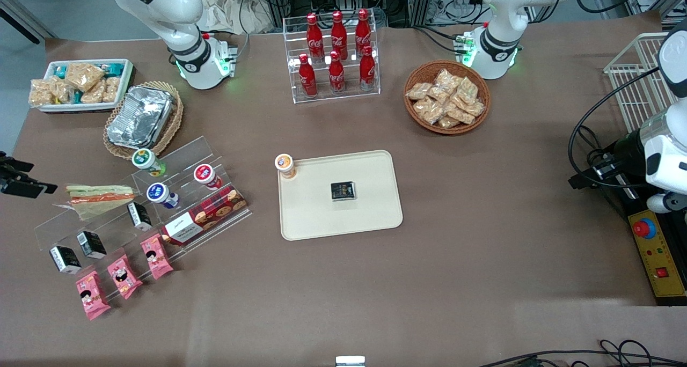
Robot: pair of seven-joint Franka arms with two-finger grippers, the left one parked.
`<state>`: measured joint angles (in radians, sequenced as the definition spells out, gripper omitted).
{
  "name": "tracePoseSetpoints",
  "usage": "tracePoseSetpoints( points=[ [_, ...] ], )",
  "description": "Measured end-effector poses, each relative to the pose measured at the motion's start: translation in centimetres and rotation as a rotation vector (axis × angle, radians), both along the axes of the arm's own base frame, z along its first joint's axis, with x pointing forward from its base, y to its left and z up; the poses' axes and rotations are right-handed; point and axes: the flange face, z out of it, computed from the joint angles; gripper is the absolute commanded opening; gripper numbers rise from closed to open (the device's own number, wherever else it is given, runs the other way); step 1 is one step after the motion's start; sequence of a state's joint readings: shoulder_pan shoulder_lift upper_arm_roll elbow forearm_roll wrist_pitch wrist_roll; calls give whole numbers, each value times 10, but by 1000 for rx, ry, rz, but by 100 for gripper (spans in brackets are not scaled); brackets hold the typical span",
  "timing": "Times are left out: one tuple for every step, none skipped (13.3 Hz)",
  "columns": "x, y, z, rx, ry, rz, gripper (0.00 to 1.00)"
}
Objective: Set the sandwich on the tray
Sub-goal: 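Close the right gripper on the bagged triangular sandwich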
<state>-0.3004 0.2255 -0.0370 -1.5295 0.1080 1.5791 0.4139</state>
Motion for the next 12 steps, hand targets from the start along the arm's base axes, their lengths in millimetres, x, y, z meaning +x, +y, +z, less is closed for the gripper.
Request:
tracePoseSetpoints(
  points=[
    [2,0,-9,-13,-7,-61,98],
    [3,0,-19,-24,-12,-118,98],
    [3,0,-31,-32,-14,-160,98],
    [2,-1,-44,-36,-10,-187,98],
    [0,-2,-55,-37,-3,-205,98],
    [-3,-3,-64,-36,8,-217,98],
    [-5,-5,-71,-37,17,-233,98],
    [-8,-6,-78,-38,23,-248,98],
    [-9,-6,-84,-38,29,-257,98],
    [-10,-5,-89,-38,32,-261,98],
    [-11,-5,-93,-39,31,-264,98],
    [-12,-5,-97,-40,31,-267,98]
  ],
)
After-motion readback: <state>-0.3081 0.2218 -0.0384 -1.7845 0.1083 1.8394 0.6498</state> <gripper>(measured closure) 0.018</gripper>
